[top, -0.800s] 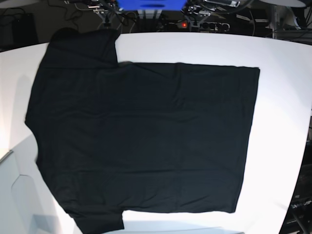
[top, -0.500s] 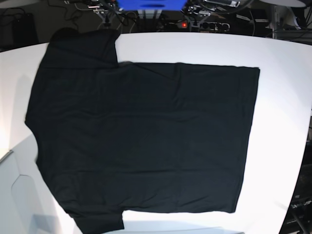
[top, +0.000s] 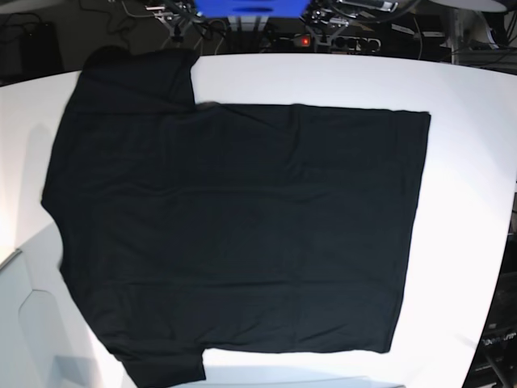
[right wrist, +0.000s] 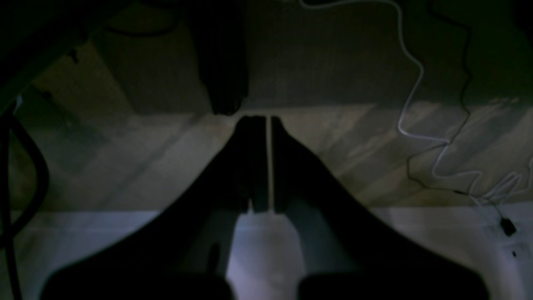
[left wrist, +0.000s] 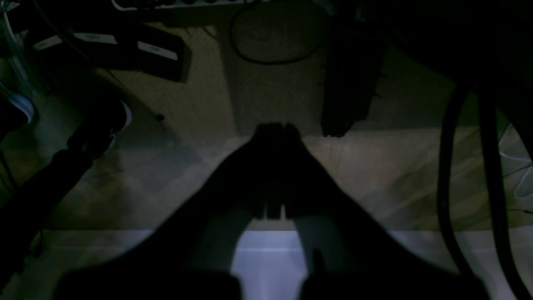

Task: Fold the T-shirt properly
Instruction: 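Lower both grippers toward the shirt's shoulder corners at the collar edge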

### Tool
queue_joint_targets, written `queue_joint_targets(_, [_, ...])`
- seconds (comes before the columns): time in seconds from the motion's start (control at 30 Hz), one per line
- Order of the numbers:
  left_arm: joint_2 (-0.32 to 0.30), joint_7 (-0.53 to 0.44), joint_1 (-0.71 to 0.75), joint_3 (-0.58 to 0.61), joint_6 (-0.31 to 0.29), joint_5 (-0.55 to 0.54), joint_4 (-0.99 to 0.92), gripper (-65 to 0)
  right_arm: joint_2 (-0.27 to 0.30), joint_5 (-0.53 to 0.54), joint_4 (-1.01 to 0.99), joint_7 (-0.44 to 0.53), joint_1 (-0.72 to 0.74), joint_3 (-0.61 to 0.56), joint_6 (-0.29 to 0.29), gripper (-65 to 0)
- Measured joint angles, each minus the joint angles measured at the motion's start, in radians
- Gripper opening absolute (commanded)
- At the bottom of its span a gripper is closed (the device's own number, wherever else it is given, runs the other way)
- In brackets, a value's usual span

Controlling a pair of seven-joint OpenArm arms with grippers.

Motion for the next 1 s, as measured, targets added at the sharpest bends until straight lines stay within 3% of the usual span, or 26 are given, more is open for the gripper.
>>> queue_joint_targets(0.2, [-0.031, 0.000, 0.102, -0.001, 0.001, -0.001, 0.141, -65.0, 0.000, 0.000, 0.196, -0.009, -0.140, 0.000, 0.000, -65.0])
queue_joint_targets(0.57, [-0.133, 0.014, 0.555, -0.004, 0.010, -0.009, 0.810, -65.0, 0.000, 0.003, 0.640, -0.014, -0.470, -0.003, 0.000, -65.0])
queue_joint_targets(0.8, [-0.228, 0.022, 0.782, 0.001, 0.013, -0.251, 1.174, -65.0, 0.002, 0.001, 1.016, -0.021, -0.704, -0.005, 0.001, -65.0])
queue_joint_targets(1.0, [-0.306, 0.021, 0.924, -0.004, 0.013, -0.316, 1.453, -65.0, 0.032, 0.002, 1.329, -0.027, -0.884, -0.003, 0.004, -65.0])
